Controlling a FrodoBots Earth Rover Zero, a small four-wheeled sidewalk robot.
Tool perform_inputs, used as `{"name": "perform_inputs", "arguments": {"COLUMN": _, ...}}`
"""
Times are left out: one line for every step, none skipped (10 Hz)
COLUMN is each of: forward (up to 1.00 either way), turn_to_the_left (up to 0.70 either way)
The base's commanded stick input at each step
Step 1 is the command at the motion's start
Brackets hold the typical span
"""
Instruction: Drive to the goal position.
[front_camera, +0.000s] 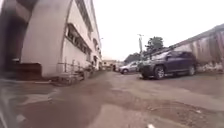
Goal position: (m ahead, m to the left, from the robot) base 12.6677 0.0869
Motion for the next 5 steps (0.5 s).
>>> {"name": "perform_inputs", "arguments": {"forward": 0.7, "turn_to_the_left": 0.0}}
{"name": "perform_inputs", "arguments": {"forward": 0.7, "turn_to_the_left": 0.0}}
{"name": "perform_inputs", "arguments": {"forward": 0.7, "turn_to_the_left": 0.0}}
{"name": "perform_inputs", "arguments": {"forward": 0.7, "turn_to_the_left": 0.0}}
{"name": "perform_inputs", "arguments": {"forward": 0.7, "turn_to_the_left": 0.0}}
